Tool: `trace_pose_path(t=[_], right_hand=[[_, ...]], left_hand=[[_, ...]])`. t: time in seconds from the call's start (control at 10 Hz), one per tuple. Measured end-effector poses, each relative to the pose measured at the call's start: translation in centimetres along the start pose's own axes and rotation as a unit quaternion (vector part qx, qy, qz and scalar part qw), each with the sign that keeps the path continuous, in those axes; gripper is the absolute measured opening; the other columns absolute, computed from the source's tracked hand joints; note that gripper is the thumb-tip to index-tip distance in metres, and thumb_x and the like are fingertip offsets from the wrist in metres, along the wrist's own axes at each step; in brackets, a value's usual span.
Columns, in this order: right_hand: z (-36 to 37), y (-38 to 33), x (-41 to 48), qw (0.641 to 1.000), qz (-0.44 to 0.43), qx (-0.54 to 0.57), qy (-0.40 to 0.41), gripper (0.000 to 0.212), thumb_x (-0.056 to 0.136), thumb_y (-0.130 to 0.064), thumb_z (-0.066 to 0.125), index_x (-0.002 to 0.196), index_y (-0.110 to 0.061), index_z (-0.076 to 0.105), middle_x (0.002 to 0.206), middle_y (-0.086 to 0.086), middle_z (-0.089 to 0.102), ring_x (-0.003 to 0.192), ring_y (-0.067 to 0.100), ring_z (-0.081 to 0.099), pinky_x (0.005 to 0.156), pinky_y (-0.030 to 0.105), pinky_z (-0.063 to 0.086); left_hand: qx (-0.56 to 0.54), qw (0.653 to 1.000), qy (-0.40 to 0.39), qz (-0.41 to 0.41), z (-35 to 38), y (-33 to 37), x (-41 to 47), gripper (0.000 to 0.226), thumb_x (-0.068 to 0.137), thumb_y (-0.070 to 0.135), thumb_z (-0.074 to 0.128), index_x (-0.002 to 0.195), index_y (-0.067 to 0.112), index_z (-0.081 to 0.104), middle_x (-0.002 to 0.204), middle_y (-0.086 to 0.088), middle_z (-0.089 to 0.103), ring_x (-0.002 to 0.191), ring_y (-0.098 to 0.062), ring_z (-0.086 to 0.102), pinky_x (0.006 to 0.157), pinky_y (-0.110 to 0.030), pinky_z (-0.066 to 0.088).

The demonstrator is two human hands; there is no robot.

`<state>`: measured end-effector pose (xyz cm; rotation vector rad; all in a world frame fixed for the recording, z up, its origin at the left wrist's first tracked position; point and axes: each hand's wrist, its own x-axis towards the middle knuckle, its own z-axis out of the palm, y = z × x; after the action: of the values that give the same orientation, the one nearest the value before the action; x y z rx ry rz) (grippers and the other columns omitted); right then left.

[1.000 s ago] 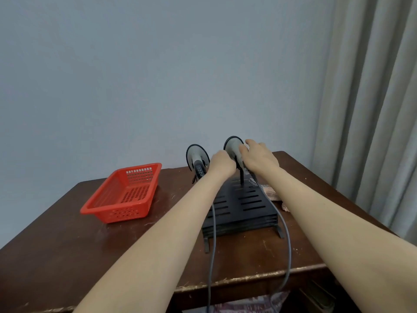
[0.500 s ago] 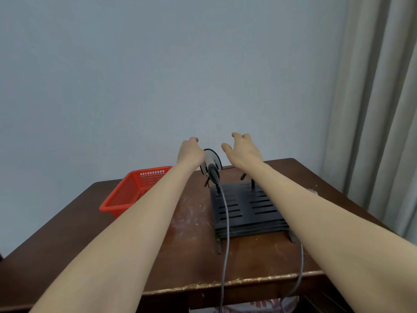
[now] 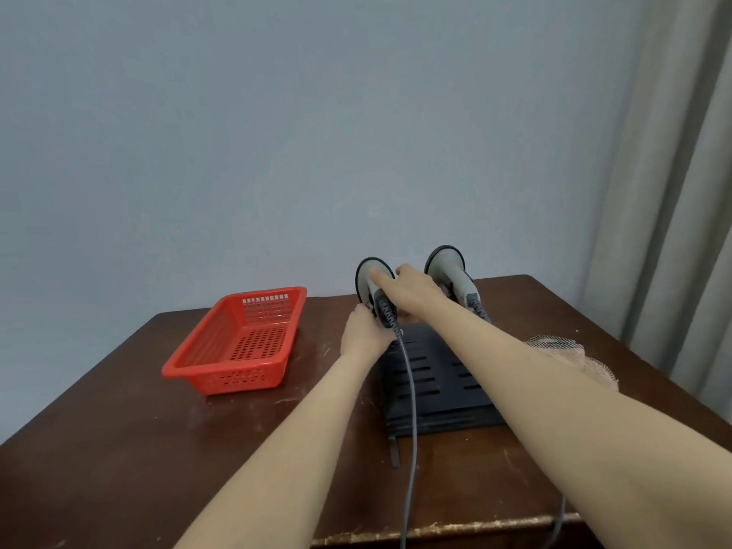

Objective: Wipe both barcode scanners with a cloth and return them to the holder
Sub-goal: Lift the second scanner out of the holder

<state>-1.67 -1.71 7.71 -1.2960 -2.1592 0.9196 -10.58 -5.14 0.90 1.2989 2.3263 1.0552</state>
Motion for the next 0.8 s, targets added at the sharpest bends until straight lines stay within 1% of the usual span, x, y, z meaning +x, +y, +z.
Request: trace_pose_path(t=[0.1,0.2,0.3,0.4,0.5,0.6,0.7,0.8], right_hand=[[0.5,0.1,0.6,0.999,0.005,0.025,-0.031,0.058,0.081,-0.061,0.050,0.108,-0.010,0.052,0.107,0.010,0.063,0.091,0.028,0.065,0.084,0.045,0.056],[1.0,0.4,1.1,0.998,0.001,0.037,-0.041,0.067,0.075,-0.058,0.065,0.118,-0.009,0.052,0.111,0.009,0.062,0.099,0.025,0.063,0.085,0.044,0.056],[1.1,0.4,1.2,0.998,-0.010,0.044,-0.036,0.062,0.075,-0.051,0.067,0.119,-0.010,0.052,0.109,0.007,0.061,0.098,0.024,0.062,0.085,0.044,0.055],[1.2,0.5,1.2,1.000,-0.022,0.018,-0.011,0.041,0.076,-0.044,0.061,0.104,-0.015,0.050,0.097,0.002,0.059,0.091,0.022,0.060,0.079,0.038,0.054],[1.3,0.7,0.8,1.000,-0.023,-0.007,0.015,0.053,0.075,-0.045,0.058,0.120,-0.017,0.049,0.107,0.002,0.060,0.095,0.023,0.058,0.071,0.033,0.045],[1.6,0.9,0.5,0.999,-0.025,0.008,0.039,0.062,0.077,-0.044,0.057,0.132,-0.020,0.046,0.121,0.003,0.059,0.104,0.023,0.056,0.076,0.033,0.043],[1.8,1.0,0.5,0.998,-0.025,0.026,0.054,0.057,0.076,-0.042,0.058,0.129,-0.023,0.049,0.115,0.001,0.061,0.096,0.021,0.055,0.074,0.032,0.042],[2.0,1.1,0.6,0.997,-0.025,0.031,0.063,0.052,0.077,-0.040,0.057,0.126,-0.023,0.051,0.107,-0.001,0.060,0.090,0.019,0.051,0.072,0.032,0.041]], left_hand=[[-0.044,0.999,0.017,-0.003,1.5,-0.2,0.5,0.056,0.079,0.027,0.071,0.126,0.009,0.047,0.121,-0.008,0.058,0.111,-0.028,0.057,0.085,-0.037,0.049],[-0.102,0.993,0.060,-0.012,2.6,-0.5,0.8,0.042,0.087,0.021,0.060,0.127,0.017,0.048,0.115,-0.007,0.064,0.104,-0.027,0.061,0.086,-0.041,0.053],[-0.149,0.986,0.075,-0.011,3.3,-0.7,0.9,0.035,0.087,0.018,0.058,0.122,0.019,0.051,0.106,-0.007,0.066,0.099,-0.028,0.064,0.084,-0.044,0.055],[-0.118,0.990,0.082,0.011,3.1,-0.8,0.8,0.031,0.088,0.011,0.055,0.119,0.015,0.053,0.105,-0.007,0.065,0.098,-0.028,0.063,0.083,-0.042,0.055],[-0.108,0.991,0.076,0.024,3.0,-0.8,0.8,0.033,0.088,0.002,0.051,0.121,0.006,0.051,0.107,-0.013,0.063,0.099,-0.032,0.062,0.081,-0.040,0.053],[-0.125,0.989,0.070,0.026,3.5,-1.2,1.2,0.022,0.086,0.008,0.052,0.108,0.003,0.050,0.099,-0.018,0.064,0.093,-0.036,0.062,0.071,-0.042,0.052],[-0.109,0.991,0.071,0.042,3.6,-1.3,1.3,0.018,0.085,0.003,0.051,0.102,-0.002,0.048,0.094,-0.026,0.061,0.091,-0.044,0.060,0.067,-0.047,0.051],[-0.103,0.991,0.070,0.040,3.6,-1.2,1.4,0.031,0.088,-0.003,0.049,0.119,-0.001,0.051,0.108,-0.023,0.062,0.102,-0.040,0.060,0.080,-0.044,0.051]])
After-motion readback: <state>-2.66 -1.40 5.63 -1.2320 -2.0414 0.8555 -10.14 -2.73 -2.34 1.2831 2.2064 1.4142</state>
